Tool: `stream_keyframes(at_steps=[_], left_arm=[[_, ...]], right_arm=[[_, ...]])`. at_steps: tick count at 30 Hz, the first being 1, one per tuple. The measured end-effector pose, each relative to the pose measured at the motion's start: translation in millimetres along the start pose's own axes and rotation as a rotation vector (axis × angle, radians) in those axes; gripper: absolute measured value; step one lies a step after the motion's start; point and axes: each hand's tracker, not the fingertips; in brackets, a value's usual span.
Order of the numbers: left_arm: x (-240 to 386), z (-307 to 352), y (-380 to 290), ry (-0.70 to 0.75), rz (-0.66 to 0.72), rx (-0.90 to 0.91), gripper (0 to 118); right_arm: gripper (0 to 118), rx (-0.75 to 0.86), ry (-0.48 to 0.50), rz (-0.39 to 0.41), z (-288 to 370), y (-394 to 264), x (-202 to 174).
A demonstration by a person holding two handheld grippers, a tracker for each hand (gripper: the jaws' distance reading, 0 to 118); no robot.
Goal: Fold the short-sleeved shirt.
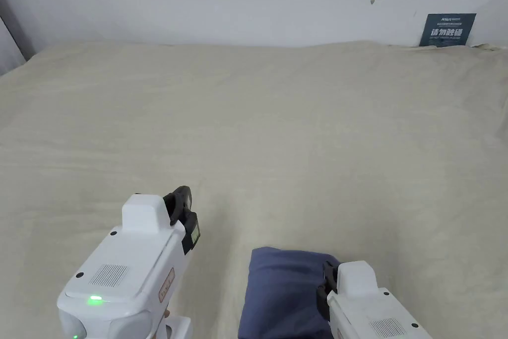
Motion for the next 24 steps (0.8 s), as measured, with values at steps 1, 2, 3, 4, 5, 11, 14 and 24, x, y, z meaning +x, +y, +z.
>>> stream_keyframes(at_steps=[1, 2, 3, 4, 5, 11, 14, 24], left_arm=[[-1, -1, -2, 0.001, 0.001, -0.009, 0], [-1, -2, -5, 0.000, 0.003, -0.016, 0], [-1, -3, -8, -0.001, 0.004, -0.024, 0], [-1, -4, -10, -0.001, 0.007, -0.033, 0], [-1, -5, -12, -0.003, 0.010, -0.039, 0], [3, -11, -28, -0.043, 0.047, -0.107, 0], [4, -19, -36, -0.103, 0.110, -0.183, 0], [9, -63, -79, -0.327, 0.370, -0.605, 89]], right_arm=[[0, -0.013, -0.001, -0.003, -4, -4, -1], [0, -0.025, 0.005, -0.006, -8, -8, -1], [0, -0.035, 0.006, -0.010, -11, -12, -2], [0, -0.048, 0.006, -0.009, -13, -17, -3], [0, -0.063, 0.010, -0.006, -16, -22, -4], [0, -0.086, -0.015, 0.014, -21, -43, -7], [0, -0.066, -0.010, 0.035, -20, -49, -6], [0, -0.060, 0.002, 0.013, -18, -51, -3]])
